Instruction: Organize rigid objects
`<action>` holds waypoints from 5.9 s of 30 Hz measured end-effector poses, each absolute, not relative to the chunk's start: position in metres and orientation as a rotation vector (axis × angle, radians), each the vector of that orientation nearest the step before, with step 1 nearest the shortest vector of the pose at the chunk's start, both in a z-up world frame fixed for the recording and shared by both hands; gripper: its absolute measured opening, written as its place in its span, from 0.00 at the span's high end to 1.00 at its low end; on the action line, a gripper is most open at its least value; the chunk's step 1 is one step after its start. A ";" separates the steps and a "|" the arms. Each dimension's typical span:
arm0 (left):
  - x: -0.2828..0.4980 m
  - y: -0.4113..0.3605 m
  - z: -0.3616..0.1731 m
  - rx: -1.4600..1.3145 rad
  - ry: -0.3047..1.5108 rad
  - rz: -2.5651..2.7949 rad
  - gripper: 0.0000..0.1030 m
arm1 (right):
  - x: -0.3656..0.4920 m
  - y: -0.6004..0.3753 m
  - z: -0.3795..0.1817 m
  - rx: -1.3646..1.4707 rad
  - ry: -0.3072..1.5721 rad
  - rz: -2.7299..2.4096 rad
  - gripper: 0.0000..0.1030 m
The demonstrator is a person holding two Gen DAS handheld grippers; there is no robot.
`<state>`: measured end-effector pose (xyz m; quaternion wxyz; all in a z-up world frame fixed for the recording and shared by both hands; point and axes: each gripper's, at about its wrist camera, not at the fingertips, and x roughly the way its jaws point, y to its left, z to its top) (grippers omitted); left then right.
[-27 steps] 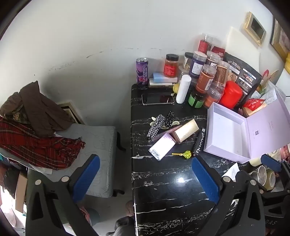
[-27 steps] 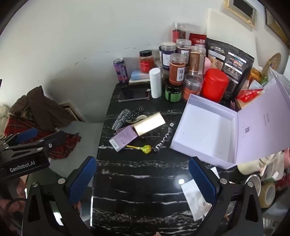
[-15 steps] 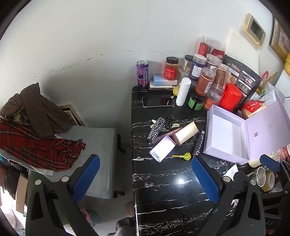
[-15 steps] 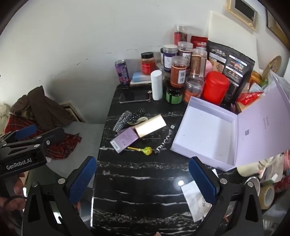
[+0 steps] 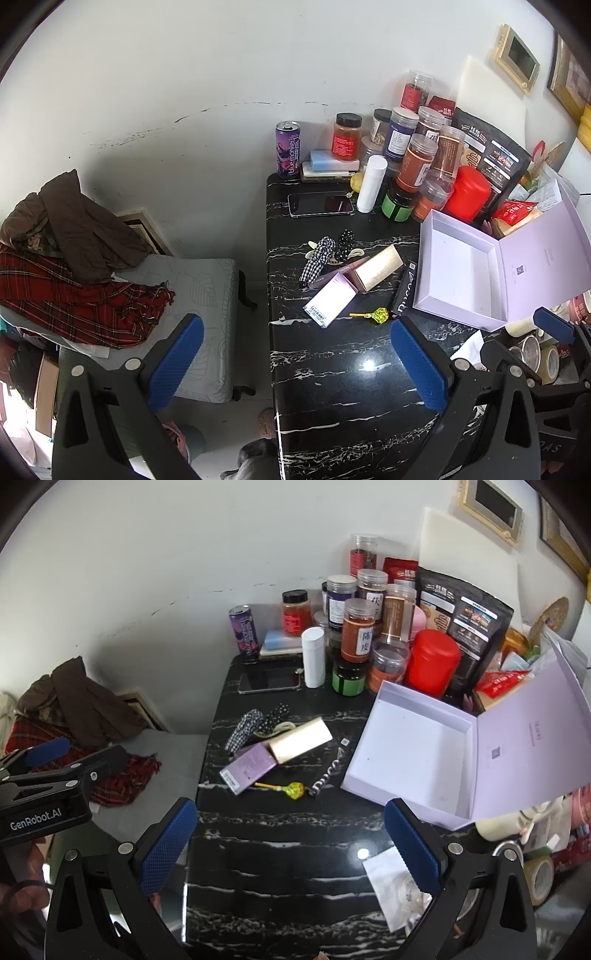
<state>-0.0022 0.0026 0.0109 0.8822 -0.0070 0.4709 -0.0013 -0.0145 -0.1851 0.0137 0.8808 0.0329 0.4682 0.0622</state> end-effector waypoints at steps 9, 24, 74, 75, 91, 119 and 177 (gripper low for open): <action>-0.004 0.003 0.014 -0.016 0.974 -0.003 0.00 | -0.015 -0.185 0.018 0.057 0.961 0.127 0.00; -0.010 0.007 0.023 -0.016 0.961 -0.011 0.00 | -0.024 -0.182 0.030 -0.007 0.892 0.083 0.00; -0.024 0.001 0.016 0.000 0.972 -0.039 0.00 | -0.046 -0.185 0.020 0.040 0.917 0.136 0.00; -0.021 0.001 0.013 0.000 0.977 -0.046 0.00 | -0.043 -0.185 0.017 0.043 0.924 0.135 0.00; 0.040 -0.001 -0.056 0.009 1.083 -0.157 0.00 | 0.007 -0.188 -0.036 0.096 1.003 0.122 0.04; 0.124 -0.040 -0.196 0.226 1.179 -0.325 0.20 | 0.095 -0.198 -0.159 0.163 1.138 0.043 0.36; 0.094 -0.056 -0.224 0.241 1.243 -0.390 0.51 | 0.071 -0.201 -0.212 0.117 1.256 0.034 0.82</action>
